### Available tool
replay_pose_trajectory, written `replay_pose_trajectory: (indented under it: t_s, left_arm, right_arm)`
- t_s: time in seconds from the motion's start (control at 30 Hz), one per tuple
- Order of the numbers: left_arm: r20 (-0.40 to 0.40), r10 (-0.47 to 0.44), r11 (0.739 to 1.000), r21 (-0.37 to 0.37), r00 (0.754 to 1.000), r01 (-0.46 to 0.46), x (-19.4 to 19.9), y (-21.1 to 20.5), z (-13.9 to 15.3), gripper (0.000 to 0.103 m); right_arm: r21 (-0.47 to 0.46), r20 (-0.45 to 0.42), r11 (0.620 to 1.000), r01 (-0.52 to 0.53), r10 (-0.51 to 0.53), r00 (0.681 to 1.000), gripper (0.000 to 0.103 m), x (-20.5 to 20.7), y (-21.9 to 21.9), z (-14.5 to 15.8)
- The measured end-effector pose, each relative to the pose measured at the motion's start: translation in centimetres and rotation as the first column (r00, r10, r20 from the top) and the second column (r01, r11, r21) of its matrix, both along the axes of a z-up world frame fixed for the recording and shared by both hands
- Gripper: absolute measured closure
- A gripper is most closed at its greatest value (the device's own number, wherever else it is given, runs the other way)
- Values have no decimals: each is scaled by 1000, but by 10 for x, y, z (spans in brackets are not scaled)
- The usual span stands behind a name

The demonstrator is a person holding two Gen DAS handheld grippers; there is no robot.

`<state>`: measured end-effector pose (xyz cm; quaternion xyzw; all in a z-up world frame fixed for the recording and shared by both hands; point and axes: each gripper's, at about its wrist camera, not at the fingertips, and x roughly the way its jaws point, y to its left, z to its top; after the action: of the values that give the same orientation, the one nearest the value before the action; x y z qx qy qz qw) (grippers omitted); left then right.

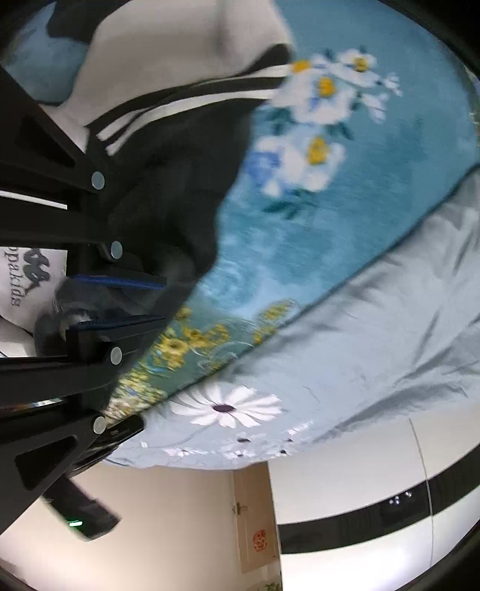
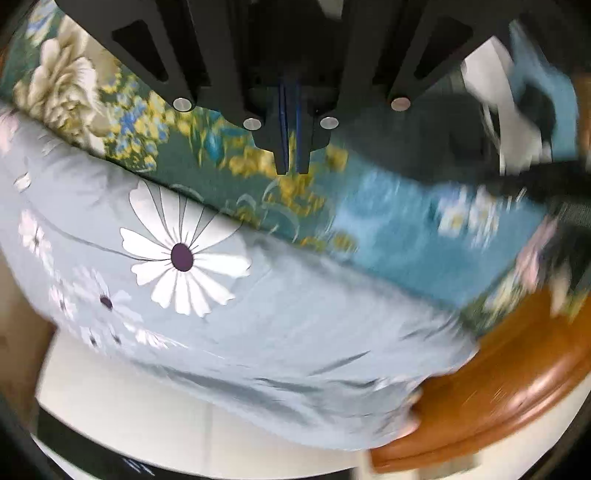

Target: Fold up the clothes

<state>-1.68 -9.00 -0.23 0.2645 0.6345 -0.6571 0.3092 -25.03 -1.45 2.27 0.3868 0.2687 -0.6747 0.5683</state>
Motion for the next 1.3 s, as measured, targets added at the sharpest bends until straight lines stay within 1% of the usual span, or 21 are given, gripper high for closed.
replay_pose_trajectory:
  t_s: [0.1, 0.2, 0.23, 0.3, 0.33, 0.37, 0.4, 0.47, 0.53, 0.63, 0.7, 0.73, 0.8, 0.83, 0.87, 0.93, 0.97, 1.07, 1.17, 1.23, 1.3]
  left_arm:
    - [-6, -5, 1000, -30, 1000, 5, 17, -5, 12, 71]
    - [34, 7, 998, -64, 999, -5, 45, 0, 18, 59]
    - [48, 12, 998, -70, 999, -9, 55, 3, 18, 58]
    - [37, 27, 999, -36, 999, -26, 65, 8, 10, 58]
    - [8, 39, 999, -3, 999, -39, 66, 11, 3, 57]
    - [-19, 49, 998, 30, 999, -49, 67, 14, -4, 55]
    - [-38, 50, 997, 54, 998, -48, 62, 18, -10, 54]
    - [-73, 51, 994, 100, 996, -43, 51, 24, -21, 49]
    - [-55, 10, 994, 110, 998, -4, 30, 31, -29, 48]
    - [34, -68, 994, 91, 997, 65, 0, 41, -36, 48]
    - [108, -104, 991, 90, 989, 94, -11, 44, -42, 51]
    - [140, -119, 990, 92, 983, 107, -16, 46, -45, 53]
    - [133, -113, 989, 113, 985, 98, -18, 45, -53, 76]
    - [118, -104, 989, 121, 988, 90, -18, 43, -55, 81]
    - [103, -95, 989, 127, 990, 82, -17, 42, -57, 90]
    - [73, -77, 990, 124, 994, 68, -17, 39, -57, 95]
    - [63, -74, 991, 114, 995, 67, -17, 36, -54, 96]
    - [35, -83, 994, 72, 996, 81, -19, 25, -37, 95]
    - [4, -105, 994, 18, 994, 105, -21, 12, -15, 93]
    - [-4, -109, 994, 13, 994, 109, -17, 6, -7, 85]
    - [-18, -94, 996, 0, 995, 94, -1, 3, 2, 62]
  right_arm:
    - [18, 113, 999, 52, -53, 992, 100, -12, -10, -2]
    - [15, 183, 1000, 3, -5, 983, 99, -8, 7, 3]
    - [23, 191, 1000, -21, 16, 982, 98, -6, 14, 3]
    - [43, 246, 998, -39, 27, 969, 90, -3, 36, 3]
    - [53, 275, 998, -37, 21, 961, 75, -2, 48, 2]
    - [64, 290, 998, -29, 9, 957, 66, 0, 59, 1]
    - [71, 294, 997, -27, 5, 956, 57, 3, 70, 1]
    - [87, 267, 993, -81, 55, 962, 55, 22, 84, -1]
    - [110, 261, 988, -112, 80, 962, 55, 38, 87, -8]
    - [143, 262, 981, -130, 89, 961, 55, 56, 85, -23]
    - [168, 251, 975, -144, 99, 963, 55, 69, 84, -33]
    - [188, 216, 970, -156, 114, 970, 55, 74, 82, -38]
    - [232, 139, 954, -190, 161, 977, 55, 86, 83, -48]
    - [247, 136, 946, -208, 179, 974, 55, 89, 84, -53]
    - [262, 141, 938, -225, 194, 971, 55, 91, 84, -58]
    - [285, 182, 925, -250, 204, 962, 55, 92, 83, -71]
    - [282, 198, 928, -242, 191, 961, 55, 88, 77, -78]
    - [235, 180, 958, -166, 125, 976, 55, 69, 55, -82]
    - [144, 206, 989, -43, 12, 978, 55, 35, 27, -69]
    - [94, 202, 994, 56, -74, 977, 55, 11, 9, -59]
    - [60, 154, 989, 138, -145, 977, 55, -9, -7, -52]
